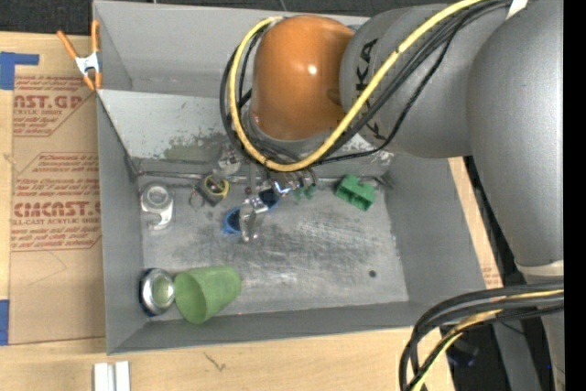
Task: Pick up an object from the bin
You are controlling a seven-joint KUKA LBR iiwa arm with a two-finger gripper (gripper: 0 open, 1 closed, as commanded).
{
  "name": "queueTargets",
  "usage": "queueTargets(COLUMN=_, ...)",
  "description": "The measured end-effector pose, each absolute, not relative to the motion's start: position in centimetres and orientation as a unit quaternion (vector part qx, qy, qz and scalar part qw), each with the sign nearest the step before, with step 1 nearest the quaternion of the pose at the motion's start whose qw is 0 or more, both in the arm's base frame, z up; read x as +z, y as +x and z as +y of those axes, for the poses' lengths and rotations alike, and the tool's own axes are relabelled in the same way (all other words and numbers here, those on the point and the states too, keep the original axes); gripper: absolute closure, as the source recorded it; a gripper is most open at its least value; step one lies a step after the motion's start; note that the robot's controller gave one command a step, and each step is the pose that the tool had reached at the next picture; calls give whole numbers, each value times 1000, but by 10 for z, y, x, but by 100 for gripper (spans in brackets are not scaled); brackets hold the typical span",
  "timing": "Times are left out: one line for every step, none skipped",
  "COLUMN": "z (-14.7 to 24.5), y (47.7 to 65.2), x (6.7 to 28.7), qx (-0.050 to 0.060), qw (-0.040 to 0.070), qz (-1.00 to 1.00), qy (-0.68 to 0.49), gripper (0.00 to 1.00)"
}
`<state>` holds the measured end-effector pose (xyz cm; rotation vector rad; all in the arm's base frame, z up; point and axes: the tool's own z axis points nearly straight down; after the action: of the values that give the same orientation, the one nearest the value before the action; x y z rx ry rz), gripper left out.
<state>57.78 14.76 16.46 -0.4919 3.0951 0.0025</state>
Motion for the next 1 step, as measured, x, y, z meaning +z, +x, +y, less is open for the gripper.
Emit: queueTargets(z=117, y=587, x=85, qx=1, qw=3, qz=966, qy=-259, gripper=0)
